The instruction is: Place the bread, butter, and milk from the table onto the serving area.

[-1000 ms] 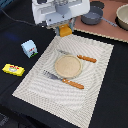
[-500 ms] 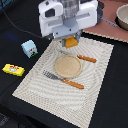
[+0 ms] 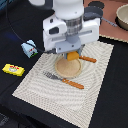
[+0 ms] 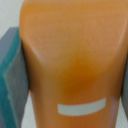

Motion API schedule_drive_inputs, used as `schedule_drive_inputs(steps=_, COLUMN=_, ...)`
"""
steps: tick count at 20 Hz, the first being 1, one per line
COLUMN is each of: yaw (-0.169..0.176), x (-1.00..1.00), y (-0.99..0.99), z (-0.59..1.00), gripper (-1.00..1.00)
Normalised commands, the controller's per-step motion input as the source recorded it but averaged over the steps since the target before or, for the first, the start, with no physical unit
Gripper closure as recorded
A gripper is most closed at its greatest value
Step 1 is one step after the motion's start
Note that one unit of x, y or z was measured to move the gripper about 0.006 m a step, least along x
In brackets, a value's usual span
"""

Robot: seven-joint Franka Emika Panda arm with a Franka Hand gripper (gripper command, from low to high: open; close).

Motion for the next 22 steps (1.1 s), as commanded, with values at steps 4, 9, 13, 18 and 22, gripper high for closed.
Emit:
schedule_drive_inputs(steps=4, yaw=-0.007, x=0.70, y=-0.24, z=-0.18, gripper=1.00)
schedule_drive_inputs(steps=9, yaw=-0.003, x=0.41, y=0.06, z=0.55, gripper=-1.00)
schedule_drive_inputs(steps=13, yaw=0.000, x=-0.16, y=0.05, z=0.90, gripper=-1.00)
schedule_drive_inputs(steps=18, yaw=0.009, x=-0.49, y=0.00, z=0.80, gripper=-1.00)
schedule_drive_inputs(steps=22, yaw=0.008, x=-0.80, y=-0.11, z=0.18, gripper=-1.00)
